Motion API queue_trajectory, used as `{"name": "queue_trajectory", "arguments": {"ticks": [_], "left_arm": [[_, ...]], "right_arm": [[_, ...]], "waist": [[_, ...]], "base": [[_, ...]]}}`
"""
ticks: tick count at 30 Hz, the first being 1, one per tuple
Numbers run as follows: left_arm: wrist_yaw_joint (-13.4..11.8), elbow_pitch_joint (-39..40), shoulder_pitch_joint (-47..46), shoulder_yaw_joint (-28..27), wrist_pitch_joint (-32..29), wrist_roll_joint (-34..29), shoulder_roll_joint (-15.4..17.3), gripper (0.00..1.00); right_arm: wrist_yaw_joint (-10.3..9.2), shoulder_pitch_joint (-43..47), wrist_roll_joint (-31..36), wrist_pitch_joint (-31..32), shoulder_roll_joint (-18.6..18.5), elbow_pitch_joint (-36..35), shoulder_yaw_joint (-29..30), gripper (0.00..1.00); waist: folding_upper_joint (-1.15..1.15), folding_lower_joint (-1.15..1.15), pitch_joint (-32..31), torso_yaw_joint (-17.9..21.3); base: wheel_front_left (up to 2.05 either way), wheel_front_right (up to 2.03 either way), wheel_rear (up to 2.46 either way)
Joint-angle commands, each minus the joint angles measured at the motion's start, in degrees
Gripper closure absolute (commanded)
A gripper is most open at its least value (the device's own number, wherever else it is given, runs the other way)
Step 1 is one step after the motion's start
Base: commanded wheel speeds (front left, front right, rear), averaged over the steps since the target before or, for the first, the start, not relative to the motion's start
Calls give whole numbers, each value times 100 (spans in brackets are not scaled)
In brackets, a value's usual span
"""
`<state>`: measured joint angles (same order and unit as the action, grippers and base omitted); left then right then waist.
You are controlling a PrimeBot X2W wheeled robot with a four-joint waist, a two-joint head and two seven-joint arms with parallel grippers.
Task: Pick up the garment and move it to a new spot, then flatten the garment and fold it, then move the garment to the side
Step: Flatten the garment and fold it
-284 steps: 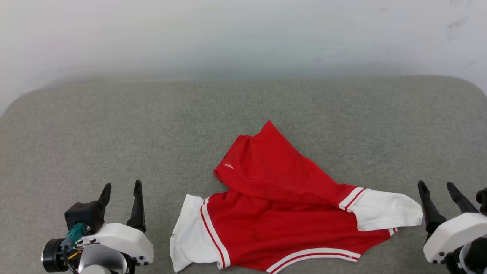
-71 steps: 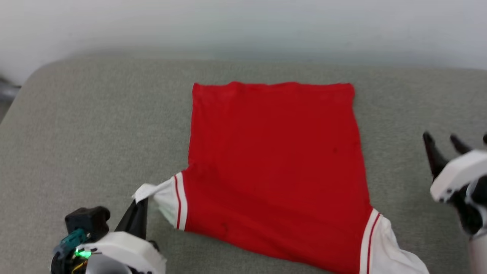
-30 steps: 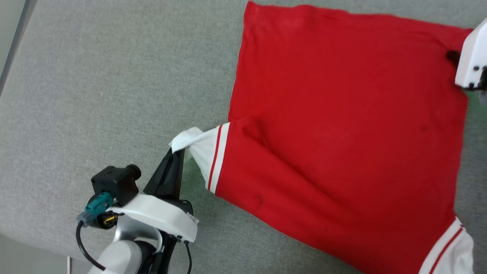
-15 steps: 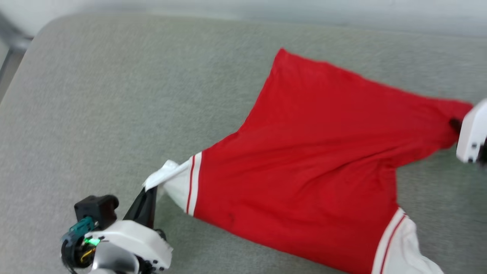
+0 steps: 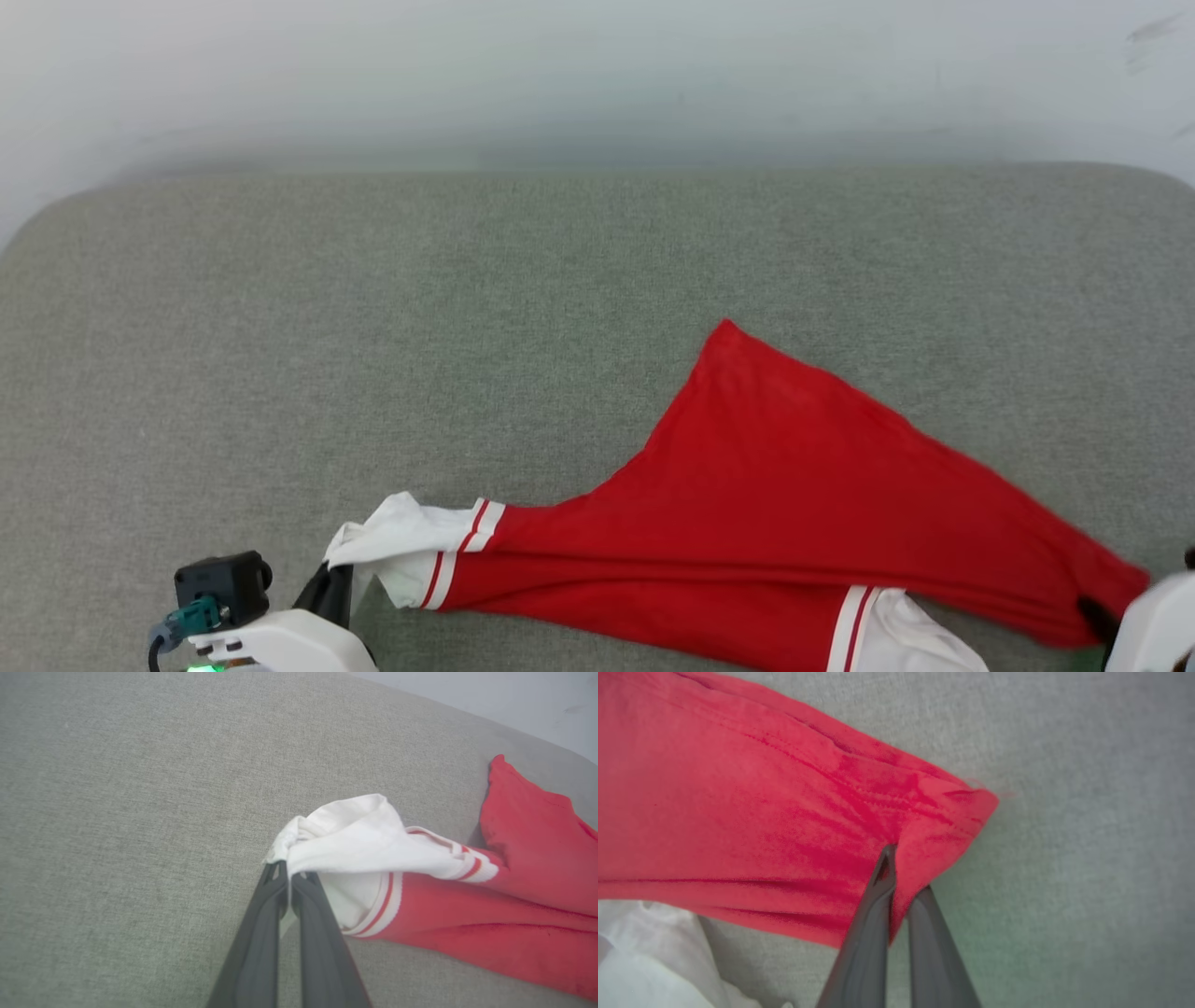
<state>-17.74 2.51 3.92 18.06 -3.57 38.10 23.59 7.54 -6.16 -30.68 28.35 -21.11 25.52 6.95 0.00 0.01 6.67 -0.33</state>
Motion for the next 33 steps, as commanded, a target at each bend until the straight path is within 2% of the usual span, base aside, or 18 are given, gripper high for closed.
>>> {"name": "queue_trajectory", "arguments": {"ticks": [1,6,7,8,10,15,21,24,28,33], "left_arm": [[-15,-63,98,-13,-14,35,10,100],[29,-177,168,3,-20,122,-21,100],[33,-182,174,4,-23,138,-23,100],[39,-190,175,9,-23,141,-26,100],[52,-195,159,32,-31,138,-30,100],[77,-177,38,86,-57,104,-21,100],[129,-167,-165,150,-42,90,-82,100],[165,-188,-295,191,-8,58,-128,100],[201,-182,-462,247,21,40,-175,100],[353,-208,-835,399,64,-66,-269,100]], "right_arm": [[-10,419,134,126,248,-188,215,100],[-10,1418,424,374,1259,-970,783,100],[-9,1513,432,361,1404,-1140,813,60],[-9,1585,465,334,1489,-1287,817,0],[-8,1630,540,129,1579,-1621,758,0],[-8,1370,809,-1056,1490,-2303,650,0],[-8,835,976,-2012,1091,-2276,231,0],[-8,397,928,-2187,934,-2029,-15,0],[-8,-214,834,-2095,705,-1690,-381,0],[-8,-1293,528,-1559,115,-1017,-1256,0]], "waist": [[0,-1,-129,84],[0,-1,-238,109],[0,-1,-246,113],[0,-1,-248,119],[0,-1,-258,124],[0,-1,-250,67],[0,-1,-147,-93],[0,-1,-43,-172],[0,-1,117,-257],[0,-1,468,-514]], "base": [[0,0,0],[0,0,0],[0,0,0],[0,0,0],[0,0,0],[0,0,0],[0,0,0],[0,0,0],[0,0,0],[0,0,0]]}}
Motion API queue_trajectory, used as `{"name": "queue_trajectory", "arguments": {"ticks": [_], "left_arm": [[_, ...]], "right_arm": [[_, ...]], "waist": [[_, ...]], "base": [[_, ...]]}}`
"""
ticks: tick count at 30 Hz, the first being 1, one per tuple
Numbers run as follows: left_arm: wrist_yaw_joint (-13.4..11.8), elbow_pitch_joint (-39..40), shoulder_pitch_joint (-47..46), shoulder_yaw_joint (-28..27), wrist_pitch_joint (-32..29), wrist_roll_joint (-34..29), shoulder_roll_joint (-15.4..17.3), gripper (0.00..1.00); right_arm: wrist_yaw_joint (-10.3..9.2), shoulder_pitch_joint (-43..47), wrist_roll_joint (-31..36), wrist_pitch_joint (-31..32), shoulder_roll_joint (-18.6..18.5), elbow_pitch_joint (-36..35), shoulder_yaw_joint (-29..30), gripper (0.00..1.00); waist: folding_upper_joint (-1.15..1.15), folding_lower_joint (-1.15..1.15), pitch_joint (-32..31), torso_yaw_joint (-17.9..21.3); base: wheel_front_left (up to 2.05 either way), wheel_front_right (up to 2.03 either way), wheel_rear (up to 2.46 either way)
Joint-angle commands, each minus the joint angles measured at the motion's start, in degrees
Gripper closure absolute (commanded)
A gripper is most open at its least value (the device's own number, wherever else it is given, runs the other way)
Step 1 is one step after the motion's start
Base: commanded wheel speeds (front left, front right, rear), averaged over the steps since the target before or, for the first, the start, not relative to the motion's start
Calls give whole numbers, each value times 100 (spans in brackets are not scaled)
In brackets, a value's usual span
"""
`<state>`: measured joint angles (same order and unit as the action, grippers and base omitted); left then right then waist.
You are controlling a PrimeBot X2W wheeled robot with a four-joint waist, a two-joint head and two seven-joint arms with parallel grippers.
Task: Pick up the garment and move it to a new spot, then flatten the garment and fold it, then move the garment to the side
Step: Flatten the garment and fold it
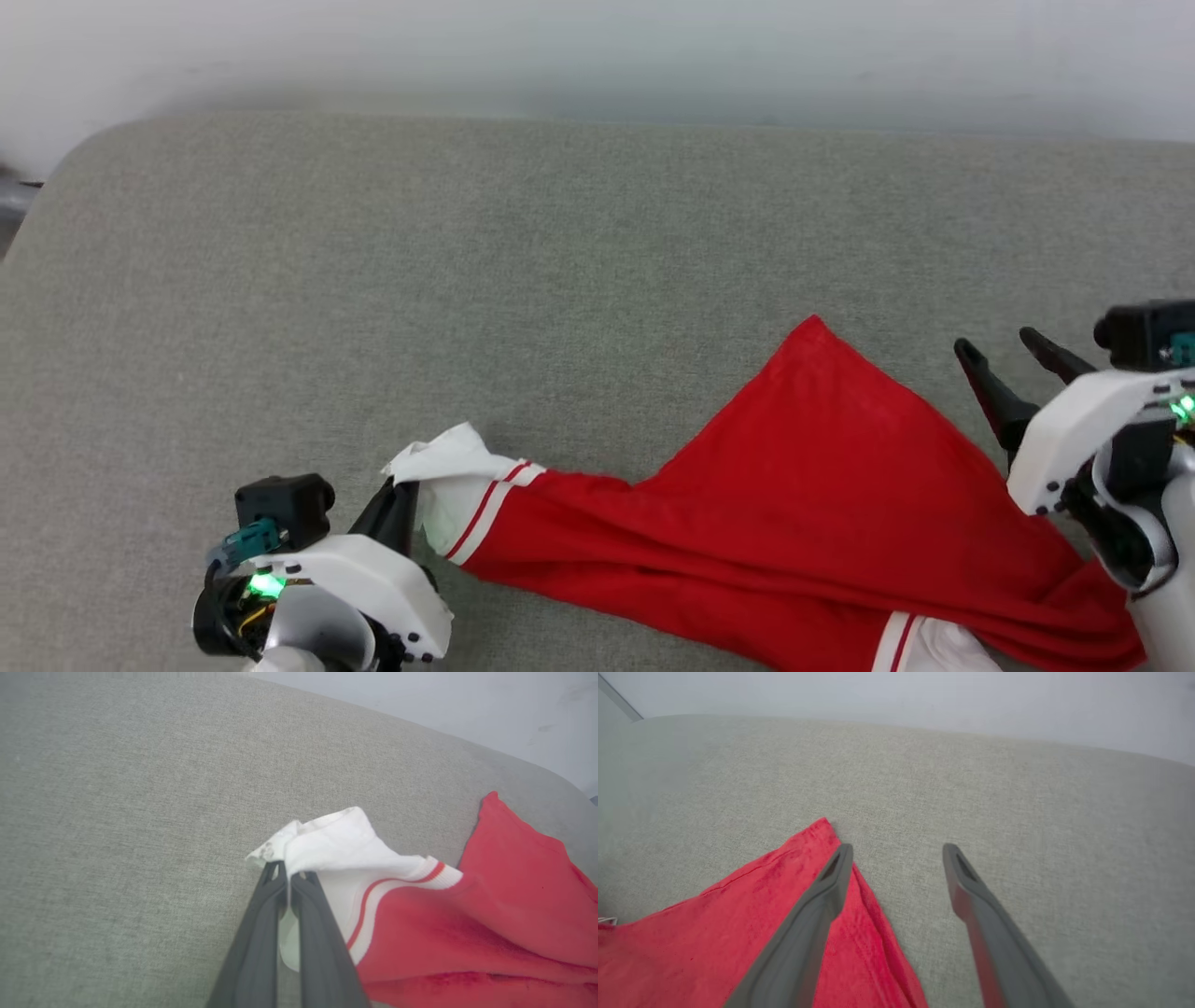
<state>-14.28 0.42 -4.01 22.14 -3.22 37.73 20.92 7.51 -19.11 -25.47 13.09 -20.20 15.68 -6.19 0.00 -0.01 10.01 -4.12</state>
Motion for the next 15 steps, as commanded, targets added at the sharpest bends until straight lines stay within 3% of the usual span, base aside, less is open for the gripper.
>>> {"name": "queue_trajectory", "arguments": {"ticks": [1,8,15], "left_arm": [[31,-11,-121,19,50,-40,-35,100],[213,-100,-557,223,178,-139,-235,100],[331,-206,-823,319,300,-162,-384,100]], "right_arm": [[-4,-197,-97,129,-86,97,-139,0],[-4,-1403,-1037,1538,-783,591,-1555,0],[-4,-2232,-1640,2286,-1059,1047,-2491,0]], "waist": [[0,1,194,-186],[0,1,553,-562],[0,1,877,-812]], "base": [[0,0,0],[0,0,0],[0,0,0]]}}
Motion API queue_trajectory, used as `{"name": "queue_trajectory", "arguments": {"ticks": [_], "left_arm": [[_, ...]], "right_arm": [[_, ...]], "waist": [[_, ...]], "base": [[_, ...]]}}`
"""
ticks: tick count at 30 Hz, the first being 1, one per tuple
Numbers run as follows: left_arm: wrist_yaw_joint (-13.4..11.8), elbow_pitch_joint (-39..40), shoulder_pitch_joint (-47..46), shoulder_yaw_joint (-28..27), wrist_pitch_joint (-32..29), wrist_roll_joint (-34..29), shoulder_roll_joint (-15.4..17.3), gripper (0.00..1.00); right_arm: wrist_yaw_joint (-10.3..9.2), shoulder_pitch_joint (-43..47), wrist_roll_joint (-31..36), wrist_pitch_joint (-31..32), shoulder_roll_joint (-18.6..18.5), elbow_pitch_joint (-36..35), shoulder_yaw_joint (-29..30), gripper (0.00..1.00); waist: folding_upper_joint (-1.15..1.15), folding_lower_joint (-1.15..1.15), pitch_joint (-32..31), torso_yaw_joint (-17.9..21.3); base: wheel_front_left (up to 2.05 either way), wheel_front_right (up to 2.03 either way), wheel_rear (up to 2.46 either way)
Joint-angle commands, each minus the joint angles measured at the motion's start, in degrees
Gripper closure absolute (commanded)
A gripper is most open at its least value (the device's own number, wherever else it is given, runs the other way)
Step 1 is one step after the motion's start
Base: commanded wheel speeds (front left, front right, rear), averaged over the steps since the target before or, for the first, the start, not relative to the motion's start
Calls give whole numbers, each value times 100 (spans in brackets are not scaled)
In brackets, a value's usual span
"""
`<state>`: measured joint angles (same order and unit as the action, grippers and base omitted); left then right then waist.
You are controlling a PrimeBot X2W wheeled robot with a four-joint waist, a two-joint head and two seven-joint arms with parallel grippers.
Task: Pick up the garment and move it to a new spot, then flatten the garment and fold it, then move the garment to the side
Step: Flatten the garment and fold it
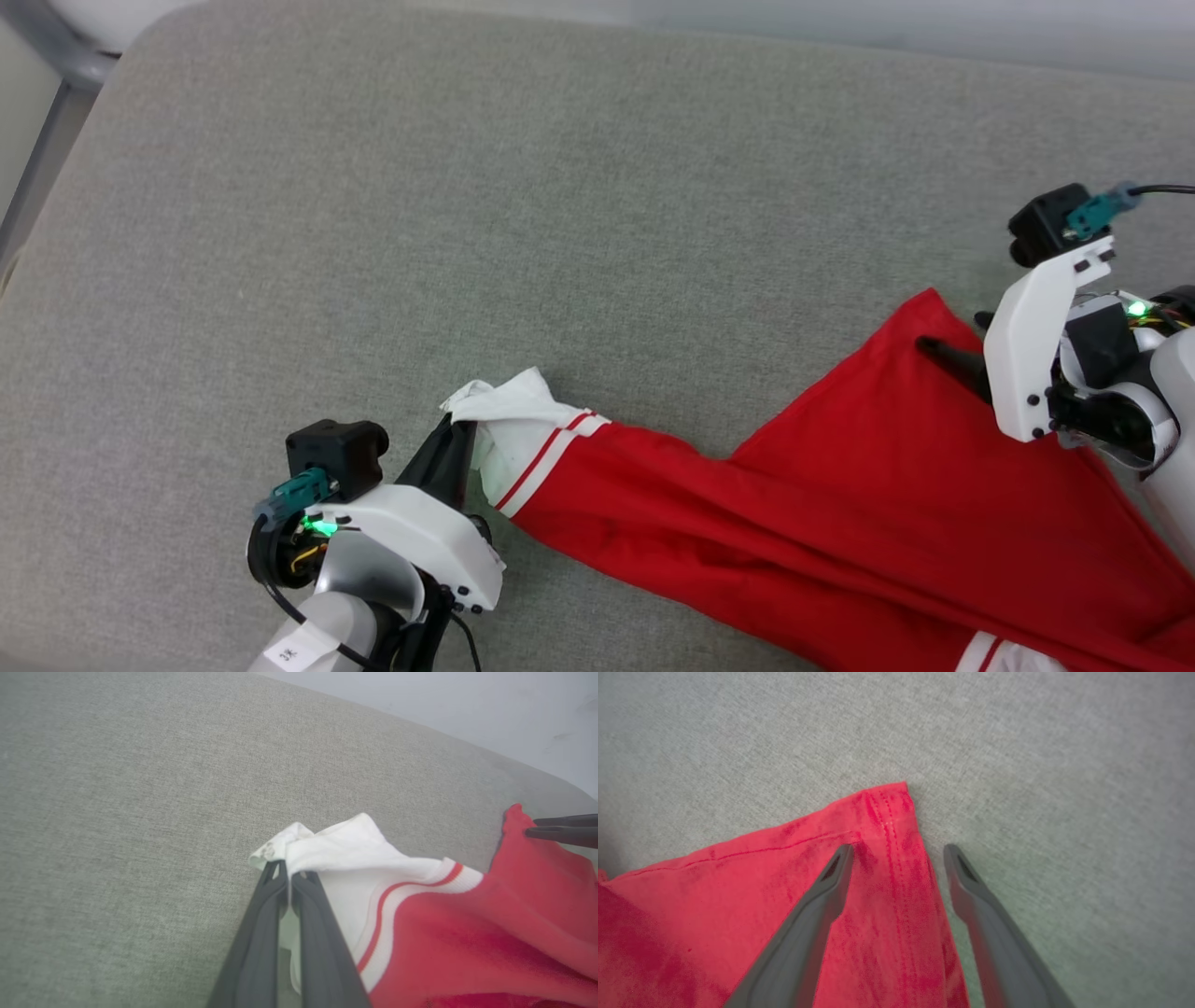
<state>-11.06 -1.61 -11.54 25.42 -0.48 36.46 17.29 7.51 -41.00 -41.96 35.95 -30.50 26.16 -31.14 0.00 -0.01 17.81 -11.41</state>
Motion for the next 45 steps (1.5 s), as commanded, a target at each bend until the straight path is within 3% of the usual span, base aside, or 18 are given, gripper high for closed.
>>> {"name": "queue_trajectory", "arguments": {"ticks": [1,9,10,11,17,27,35,45], "left_arm": [[30,-25,-100,0,44,-31,-41,100],[107,-251,-208,12,185,44,-115,100],[117,-268,-216,9,198,51,-121,100],[126,-291,-221,7,216,45,-124,100],[96,-411,-286,-36,204,97,-121,100],[101,-539,-1148,-344,70,50,173,100],[223,-1230,-2631,-501,-329,116,174,100],[361,-2795,-4937,-540,-378,-118,94,100]], "right_arm": [[-4,-129,-89,85,-51,77,-117,0],[1,-102,-786,818,-9,700,-1091,3],[6,-84,-842,929,-13,725,-1206,72],[6,-83,-933,943,-9,707,-1293,100],[2,-530,-1059,438,-99,674,-1424,100],[-6,-1177,-1107,-1060,9,1101,-839,100],[-6,-1681,-802,-1855,300,1761,-439,100],[-6,-2992,-95,-2684,756,2653,7,100]], "waist": [[0,1,146,-110],[0,1,357,-196],[0,1,366,-194],[0,1,368,-190],[0,1,249,-110],[0,1,-262,271],[0,1,-492,737],[0,1,-379,1148]], "base": [[0,0,0],[0,0,0],[0,0,0],[0,0,0],[0,0,0],[0,0,0],[0,0,0],[0,0,0]]}}
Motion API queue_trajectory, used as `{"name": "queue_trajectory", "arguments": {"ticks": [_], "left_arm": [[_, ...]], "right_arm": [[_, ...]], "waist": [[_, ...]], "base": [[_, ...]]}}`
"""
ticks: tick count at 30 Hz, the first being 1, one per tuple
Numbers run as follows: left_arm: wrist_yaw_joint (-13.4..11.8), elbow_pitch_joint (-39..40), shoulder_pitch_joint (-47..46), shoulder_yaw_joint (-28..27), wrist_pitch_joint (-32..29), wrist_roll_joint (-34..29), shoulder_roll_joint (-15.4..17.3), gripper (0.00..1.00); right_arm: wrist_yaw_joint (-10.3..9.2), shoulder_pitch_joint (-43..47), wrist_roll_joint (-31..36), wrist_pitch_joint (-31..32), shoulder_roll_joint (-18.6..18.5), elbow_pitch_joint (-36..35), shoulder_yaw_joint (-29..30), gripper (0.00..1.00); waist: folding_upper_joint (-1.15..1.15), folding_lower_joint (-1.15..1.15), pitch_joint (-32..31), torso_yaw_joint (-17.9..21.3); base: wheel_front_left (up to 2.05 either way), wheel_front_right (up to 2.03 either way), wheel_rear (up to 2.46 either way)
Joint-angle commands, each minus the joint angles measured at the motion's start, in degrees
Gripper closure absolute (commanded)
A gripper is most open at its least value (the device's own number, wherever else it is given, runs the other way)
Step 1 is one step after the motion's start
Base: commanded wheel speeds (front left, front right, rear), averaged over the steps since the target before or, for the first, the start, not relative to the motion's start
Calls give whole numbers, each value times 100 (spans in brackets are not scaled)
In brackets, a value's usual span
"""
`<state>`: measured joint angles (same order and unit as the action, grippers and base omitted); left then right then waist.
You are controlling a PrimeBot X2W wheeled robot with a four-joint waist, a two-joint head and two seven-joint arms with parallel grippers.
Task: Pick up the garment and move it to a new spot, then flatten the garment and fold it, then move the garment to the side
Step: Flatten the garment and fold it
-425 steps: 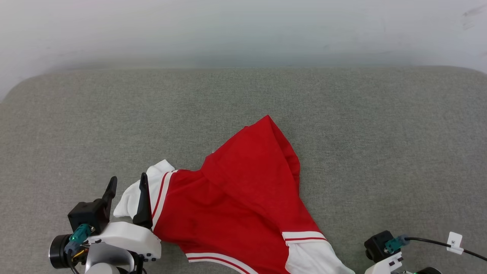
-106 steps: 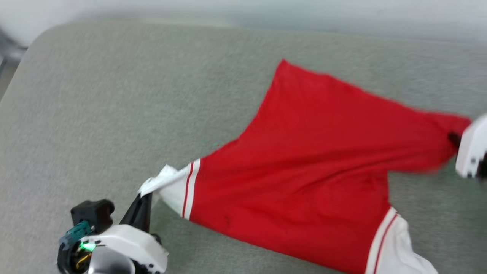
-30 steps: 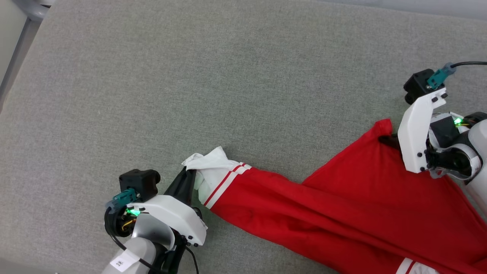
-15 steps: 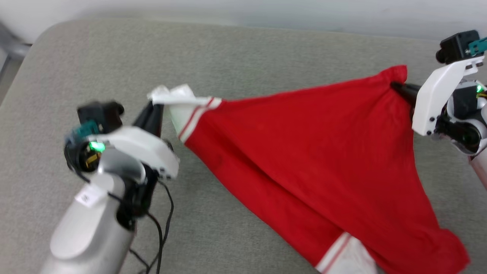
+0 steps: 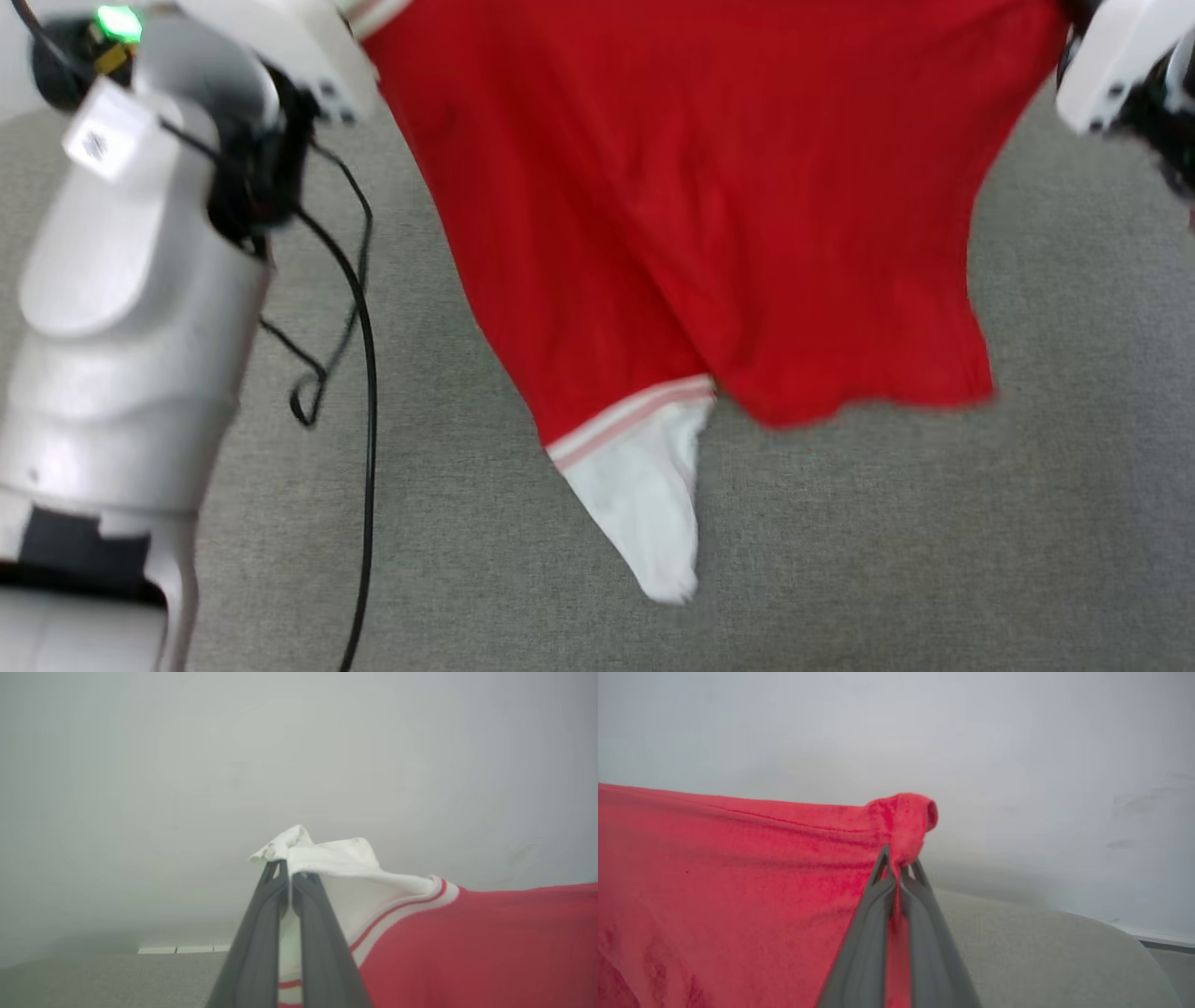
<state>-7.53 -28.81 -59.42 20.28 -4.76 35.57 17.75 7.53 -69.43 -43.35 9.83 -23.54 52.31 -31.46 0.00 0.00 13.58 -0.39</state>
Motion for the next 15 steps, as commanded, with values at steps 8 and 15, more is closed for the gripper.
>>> {"name": "queue_trajectory", "arguments": {"ticks": [8,15], "left_arm": [[-18,-1104,-1698,-108,362,-290,171,100],[-65,-1390,-2741,-130,280,-417,335,100]], "right_arm": [[-9,-1401,604,-683,351,690,390,100],[-10,-2426,968,-911,472,1066,492,100]], "waist": [[0,0,184,267],[0,0,665,298]], "base": [[0,0,0],[0,0,0]]}}
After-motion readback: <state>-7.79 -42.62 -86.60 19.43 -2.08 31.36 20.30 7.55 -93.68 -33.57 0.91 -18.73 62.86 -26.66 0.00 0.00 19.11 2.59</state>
